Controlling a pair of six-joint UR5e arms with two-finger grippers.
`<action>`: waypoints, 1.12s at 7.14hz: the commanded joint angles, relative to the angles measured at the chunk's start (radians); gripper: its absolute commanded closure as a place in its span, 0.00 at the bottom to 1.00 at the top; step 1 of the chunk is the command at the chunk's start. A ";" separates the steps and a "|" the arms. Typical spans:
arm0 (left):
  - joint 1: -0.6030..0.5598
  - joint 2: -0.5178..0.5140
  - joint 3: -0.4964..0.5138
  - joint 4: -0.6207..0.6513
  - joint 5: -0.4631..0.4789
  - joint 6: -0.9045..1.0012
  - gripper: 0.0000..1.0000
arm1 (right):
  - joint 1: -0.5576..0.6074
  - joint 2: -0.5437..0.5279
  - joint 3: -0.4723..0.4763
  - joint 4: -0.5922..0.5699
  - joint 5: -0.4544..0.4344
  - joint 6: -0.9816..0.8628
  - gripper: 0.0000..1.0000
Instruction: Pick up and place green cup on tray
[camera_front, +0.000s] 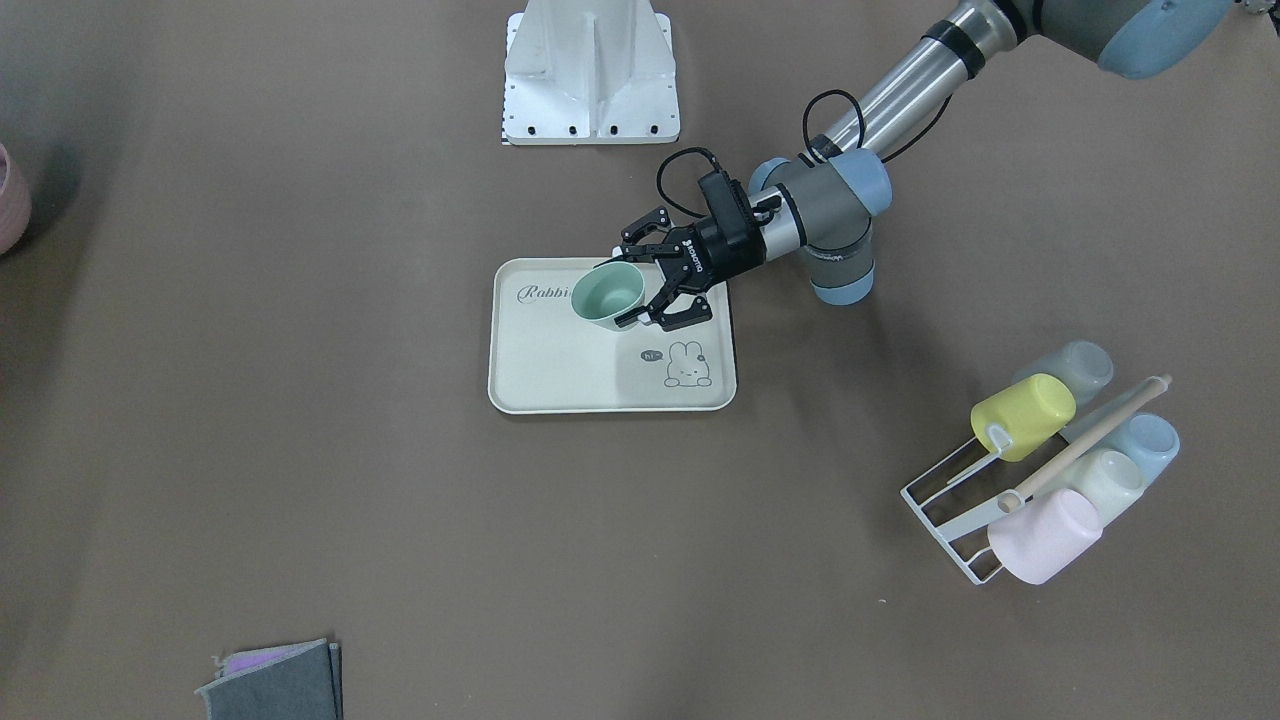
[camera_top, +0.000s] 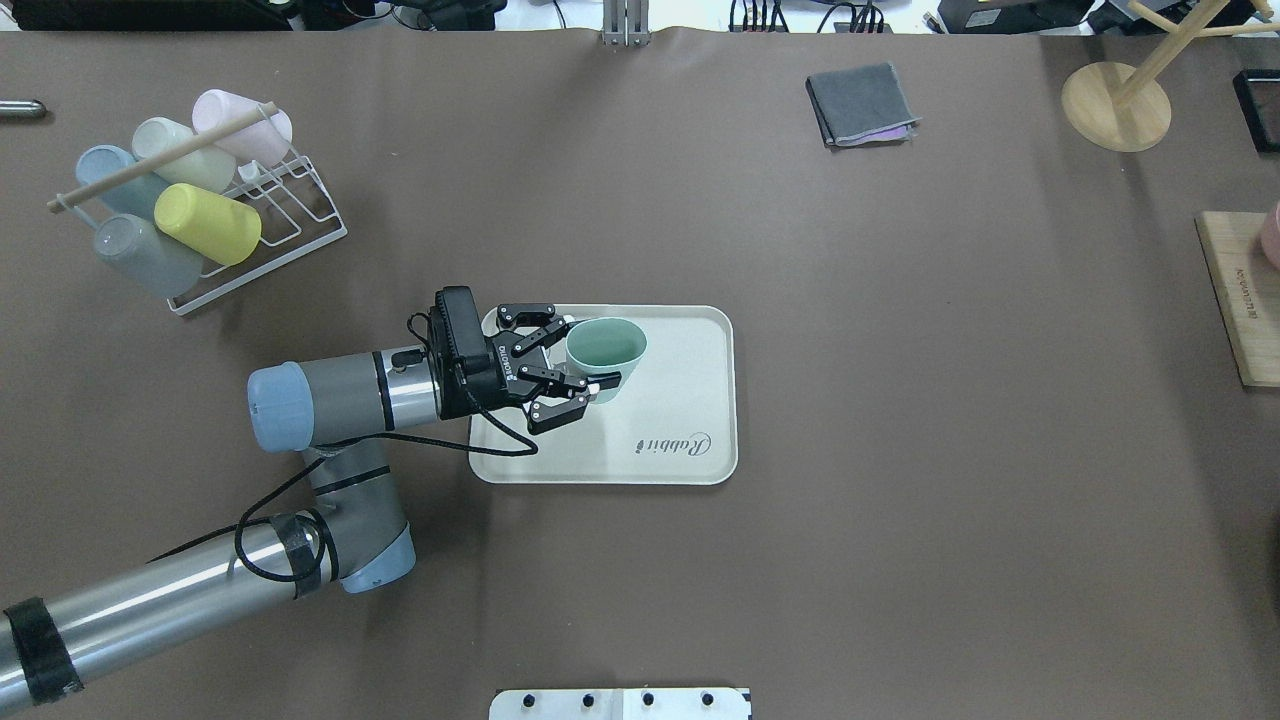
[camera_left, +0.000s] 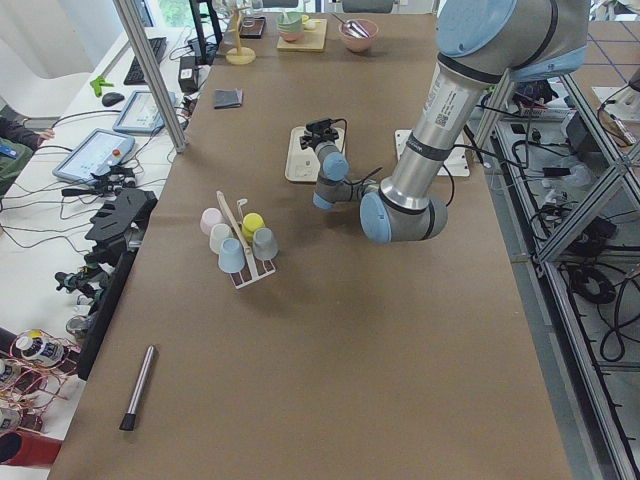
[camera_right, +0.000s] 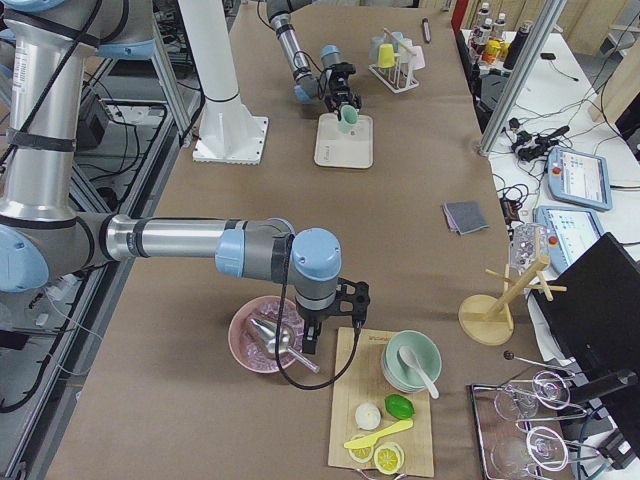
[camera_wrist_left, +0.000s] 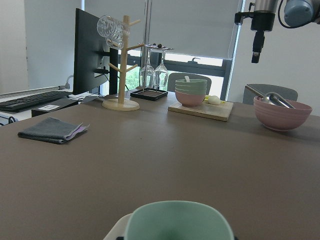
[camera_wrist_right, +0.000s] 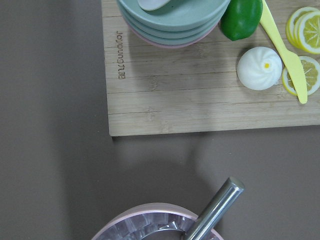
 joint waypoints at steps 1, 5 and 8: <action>0.002 -0.011 0.003 0.020 -0.037 -0.101 1.00 | 0.000 0.000 0.000 -0.001 0.002 0.000 0.00; 0.000 -0.011 -0.007 0.122 -0.034 -0.039 1.00 | 0.000 0.000 0.000 -0.001 0.005 0.000 0.00; 0.000 -0.013 -0.010 0.162 -0.028 0.013 1.00 | 0.000 0.000 0.000 -0.001 0.003 0.000 0.00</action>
